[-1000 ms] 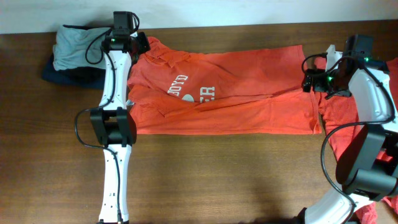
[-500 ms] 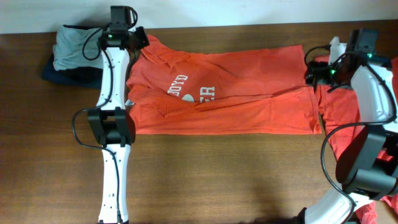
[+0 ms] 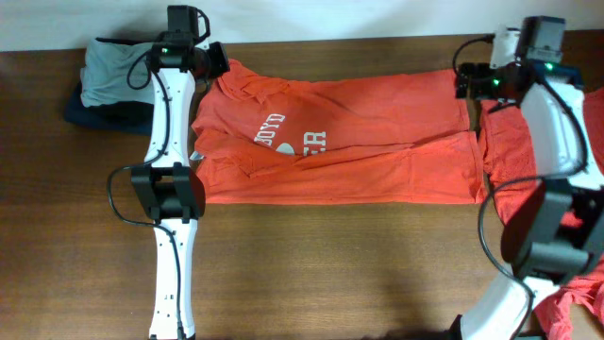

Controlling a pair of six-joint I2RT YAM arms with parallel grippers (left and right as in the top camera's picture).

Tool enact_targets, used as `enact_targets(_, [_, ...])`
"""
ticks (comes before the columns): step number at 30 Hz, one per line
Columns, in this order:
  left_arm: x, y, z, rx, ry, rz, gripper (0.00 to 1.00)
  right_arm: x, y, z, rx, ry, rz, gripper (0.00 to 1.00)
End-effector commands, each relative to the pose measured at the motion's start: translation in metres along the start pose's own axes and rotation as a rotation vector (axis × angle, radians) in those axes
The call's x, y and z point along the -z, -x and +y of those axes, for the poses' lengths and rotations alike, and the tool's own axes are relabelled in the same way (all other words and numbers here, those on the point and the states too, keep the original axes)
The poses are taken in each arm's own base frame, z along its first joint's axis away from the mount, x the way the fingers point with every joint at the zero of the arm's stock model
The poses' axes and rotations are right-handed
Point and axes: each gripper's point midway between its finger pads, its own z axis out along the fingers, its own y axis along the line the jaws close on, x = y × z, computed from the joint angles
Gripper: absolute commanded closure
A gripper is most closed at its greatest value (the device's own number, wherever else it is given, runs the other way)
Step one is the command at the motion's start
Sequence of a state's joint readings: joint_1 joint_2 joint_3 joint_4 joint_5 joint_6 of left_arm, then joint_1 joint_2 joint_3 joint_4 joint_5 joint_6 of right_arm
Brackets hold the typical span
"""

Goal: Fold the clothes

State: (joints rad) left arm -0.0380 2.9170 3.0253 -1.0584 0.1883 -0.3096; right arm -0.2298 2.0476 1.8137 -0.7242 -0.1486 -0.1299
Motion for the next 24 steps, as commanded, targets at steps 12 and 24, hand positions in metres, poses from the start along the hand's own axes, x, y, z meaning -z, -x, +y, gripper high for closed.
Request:
enact_targets(12, [0.035,0.007,-0.031,-0.031,-0.038,-0.009,0.99,-0.103,0.053,-0.010,0.036,-0.029,-0.136,0.04])
enact_targets(24, [0.032,0.000,-0.044,-0.060,-0.028,0.003,0.99,-0.163,0.039,-0.020,0.054,-0.051,-0.169,0.09])
